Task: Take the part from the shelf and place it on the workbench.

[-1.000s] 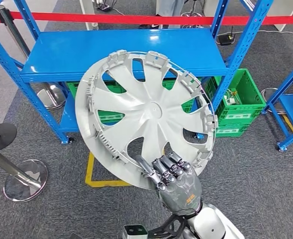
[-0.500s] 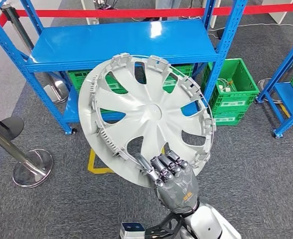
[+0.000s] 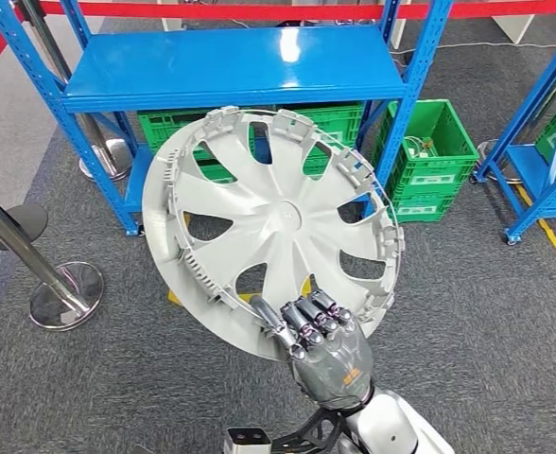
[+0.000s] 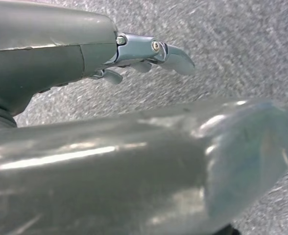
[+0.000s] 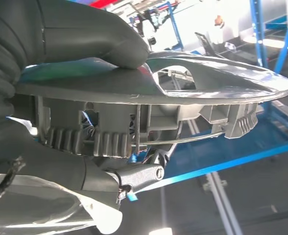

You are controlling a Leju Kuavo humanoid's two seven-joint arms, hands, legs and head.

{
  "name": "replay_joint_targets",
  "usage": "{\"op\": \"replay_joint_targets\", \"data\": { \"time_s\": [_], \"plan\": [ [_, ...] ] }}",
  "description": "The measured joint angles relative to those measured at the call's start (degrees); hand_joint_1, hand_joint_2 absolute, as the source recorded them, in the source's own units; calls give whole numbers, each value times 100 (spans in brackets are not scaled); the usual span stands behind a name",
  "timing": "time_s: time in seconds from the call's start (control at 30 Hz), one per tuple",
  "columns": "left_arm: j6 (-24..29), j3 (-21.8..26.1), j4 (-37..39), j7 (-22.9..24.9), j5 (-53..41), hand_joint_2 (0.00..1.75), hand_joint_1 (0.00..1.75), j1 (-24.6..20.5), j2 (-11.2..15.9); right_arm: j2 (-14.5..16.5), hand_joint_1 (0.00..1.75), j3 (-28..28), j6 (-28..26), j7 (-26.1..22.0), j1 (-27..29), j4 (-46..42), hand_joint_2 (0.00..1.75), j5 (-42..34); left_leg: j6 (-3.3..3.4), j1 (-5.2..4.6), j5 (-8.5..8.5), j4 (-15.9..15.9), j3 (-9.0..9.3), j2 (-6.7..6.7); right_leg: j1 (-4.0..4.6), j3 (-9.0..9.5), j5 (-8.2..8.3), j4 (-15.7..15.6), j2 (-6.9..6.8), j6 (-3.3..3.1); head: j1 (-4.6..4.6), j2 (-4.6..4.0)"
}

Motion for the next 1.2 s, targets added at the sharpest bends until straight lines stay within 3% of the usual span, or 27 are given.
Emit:
{"op": "replay_joint_targets", "data": {
  "time_s": [0.07,0.1,0.17,0.2,0.23,0.27,0.33,0.37,0.4,0.43,0.5,0.57,0.63,0.7,0.73,0.83,0.87,0.9,0.93,1.0,1.07,1.1,1.13,1.2],
  "plan": [
    [-10,0,-5,-1,0,0,0,-2,5,7,175,1,0,14,-13,6,175,-2,-72,-4,106,68,-103,-10,-2,582,-198,-843,9,-39,4,0],
    [-15,0,-8,-2,0,0,0,-1,8,10,175,2,0,19,-18,11,175,-2,-101,-5,167,72,-130,-13,16,700,-301,-1068,11,-84,7,0],
    [-34,2,-8,-3,1,0,0,11,10,12,175,7,0,22,-20,30,175,-1,-158,18,270,51,-172,-16,41,604,-262,-1108,-3,-210,8,0],
    [-43,3,-8,-3,2,0,0,26,13,13,175,11,0,22,-23,42,175,1,-186,34,190,83,-206,-19,48,534,-204,-1093,-12,-269,6,0],
    [-49,5,-8,-3,3,0,0,43,13,13,175,15,0,22,-25,51,175,1,-213,44,-16,208,-249,-24,49,457,-134,-1088,-21,-326,0,0],
    [-49,7,-8,-3,4,0,0,54,10,14,175,19,0,23,-27,61,175,1,-233,51,-330,451,-305,-28,53,388,-55,-1083,-29,-370,-9,0],
    [-50,7,-8,-4,7,0,0,52,3,15,175,25,0,26,-30,81,175,-1,-250,50,-952,1191,-415,-34,85,231,93,-1058,-37,-415,-23,0],
    [-50,8,-8,-5,9,0,0,46,0,15,175,30,0,29,-37,95,175,-1,-247,49,-1078,1531,-433,-35,103,139,161,-1032,-40,-424,-26,0],
    [-54,10,-8,-7,13,0,0,41,-1,16,175,40,0,33,-49,112,175,0,-233,44,-1057,1721,-382,-35,121,26,222,-998,-42,-430,-27,0],
    [-58,13,-8,-10,15,0,0,39,0,16,175,53,0,39,-64,127,175,0,-209,35,-939,1715,-247,-38,137,-83,275,-958,-41,-431,-28,0],
    [-67,22,-11,-17,17,0,0,31,5,22,175,79,0,52,-88,152,175,0,-118,0,-709,1128,269,-53,158,-264,359,-880,-36,-415,-27,0],
    [-69,32,-16,-22,17,0,0,17,10,38,175,92,0,66,-106,165,175,-1,-38,-40,-744,366,769,-68,172,-366,436,-828,-37,-368,-22,0],
    [-76,38,-19,-30,17,0,0,8,12,58,175,105,0,77,-135,176,175,-1,-1,-77,-794,55,915,-71,160,-410,535,-824,-47,-299,-24,0],
    [-81,41,-18,-36,17,0,0,6,9,71,175,117,0,80,-160,189,175,0,49,-73,-678,-3,843,-51,138,-455,533,-808,-41,-228,-29,0],
    [-83,42,-19,-36,17,0,0,1,10,73,175,122,0,82,-171,195,175,0,82,-62,-600,-28,785,-37,133,-507,389,-715,-28,-195,-21,0],
    [-83,43,-21,-37,17,0,0,-12,12,73,175,144,0,90,-195,217,175,0,129,-47,-354,-41,497,-15,102,-776,-438,183,-3,-111,-2,0],
    [-83,44,-21,-37,17,0,0,-11,10,73,175,154,0,90,-197,228,175,0,122,-46,-271,-32,384,-11,92,-830,-578,530,-3,-89,-2,0],
    [-83,44,-21,-37,17,0,0,-10,7,73,175,163,0,90,-196,239,175,0,111,-43,-192,-19,272,-5,83,-820,-562,757,-4,-70,-3,0],
    [-83,44,-21,-37,17,0,0,-10,4,73,175,172,0,90,-197,250,175,0,95,-39,-118,-2,160,0,71,-728,-417,810,-4,-56,-1,0],
    [-96,44,-22,-37,17,0,0,-13,-1,75,175,183,0,91,-206,265,175,-1,46,-30,22,41,-40,2,43,-235,-93,329,-5,-37,-1,0],
    [-110,44,-25,-38,15,0,0,-14,-1,89,175,190,0,93,-236,269,175,-3,-15,-40,153,91,-171,-4,35,440,-164,-584,1,-63,3,0],
    [-112,44,-27,-38,13,0,0,-15,0,97,175,192,0,94,-252,271,175,-4,-42,-46,220,99,-200,-6,42,630,-267,-906,6,-98,6,0],
    [-113,44,-27,-38,12,0,0,-14,1,103,175,194,0,94,-263,275,175,-3,-68,-46,288,88,-222,-7,60,698,-326,-1073,10,-146,6,0],
    [-114,46,-27,-37,11,0,0,5,6,107,175,202,2,91,-269,285,175,1,-127,-27,346,95,-262,-13,71,567,-251,-1083,-1,-263,5,0]
  ]
}}
